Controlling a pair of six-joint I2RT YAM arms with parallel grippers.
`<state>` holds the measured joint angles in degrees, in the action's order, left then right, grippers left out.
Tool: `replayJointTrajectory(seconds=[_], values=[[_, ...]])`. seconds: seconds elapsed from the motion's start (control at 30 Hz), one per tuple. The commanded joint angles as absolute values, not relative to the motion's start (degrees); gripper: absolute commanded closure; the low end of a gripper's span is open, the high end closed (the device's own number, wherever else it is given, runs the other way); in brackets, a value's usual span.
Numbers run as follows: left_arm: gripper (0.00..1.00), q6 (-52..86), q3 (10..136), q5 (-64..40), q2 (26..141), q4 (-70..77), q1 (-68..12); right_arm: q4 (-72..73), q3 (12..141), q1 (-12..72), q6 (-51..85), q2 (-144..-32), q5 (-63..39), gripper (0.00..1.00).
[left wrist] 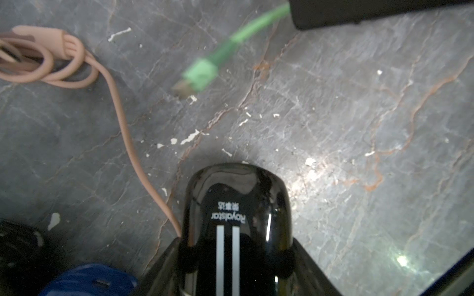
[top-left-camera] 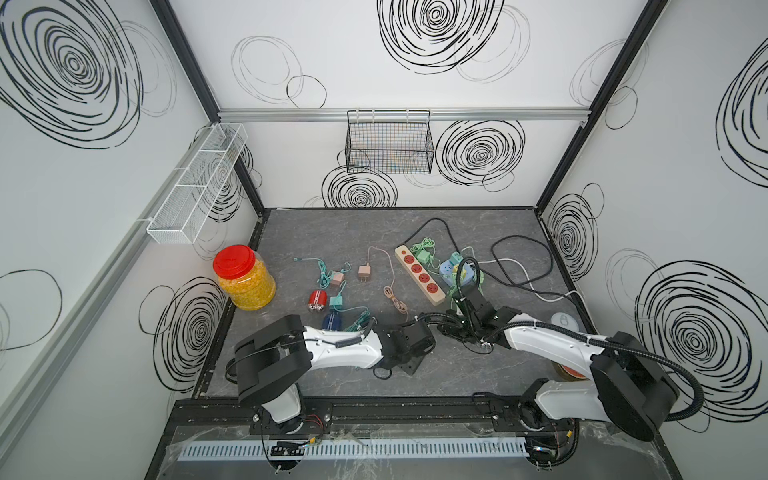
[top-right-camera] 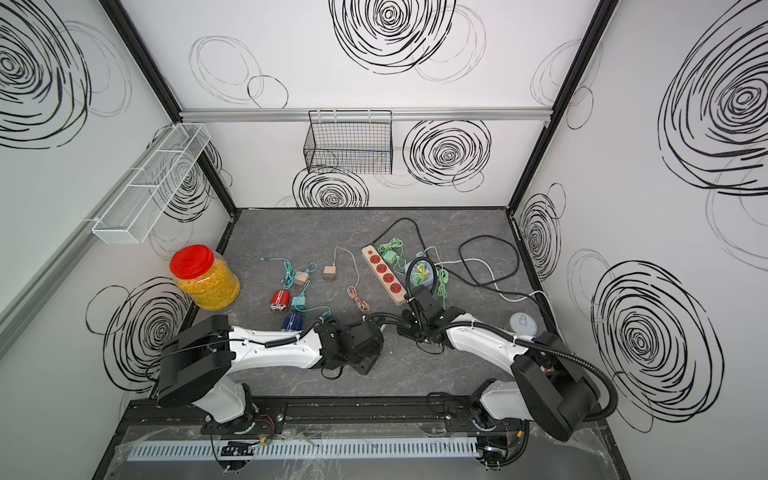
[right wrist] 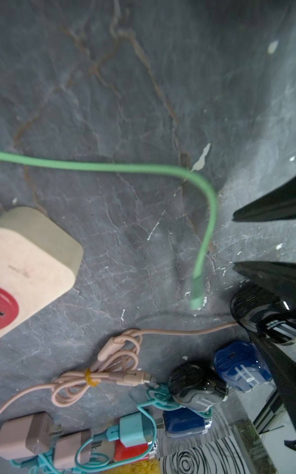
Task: Unplug the electric shaver
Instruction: Place the charging cable at the center of the board.
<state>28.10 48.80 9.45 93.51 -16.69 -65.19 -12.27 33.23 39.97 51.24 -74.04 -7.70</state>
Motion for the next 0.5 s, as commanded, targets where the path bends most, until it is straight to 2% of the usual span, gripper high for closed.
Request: replayJointTrajectory(seconds=[0.0,0.07,0.23,0.4,0.47], values=[[0.25,29.31,49.39,11.24,90.73,-17.87,-64.74,-16.68,32.70,40.08,51.86,-69.80,-5.10,0.53],[0.17,29.64,49.39,11.73,89.27,-18.34,-64.09,-18.47,32.91,40.03,51.52,-67.01,-3.76,0.48],[0.07,29.90,50.80,10.11,84.17,-19.33,-61.69,-22.98,34.58,38.95,49.62,-60.19,-0.98,0.36],[0.07,28.75,55.23,7.89,82.29,-19.90,-57.34,-23.55,36.03,37.62,44.20,-54.32,6.79,0.31],[0.12,27.82,58.38,6.97,83.47,-20.17,-54.52,-23.16,37.34,35.47,41.32,-52.67,9.59,0.33]])
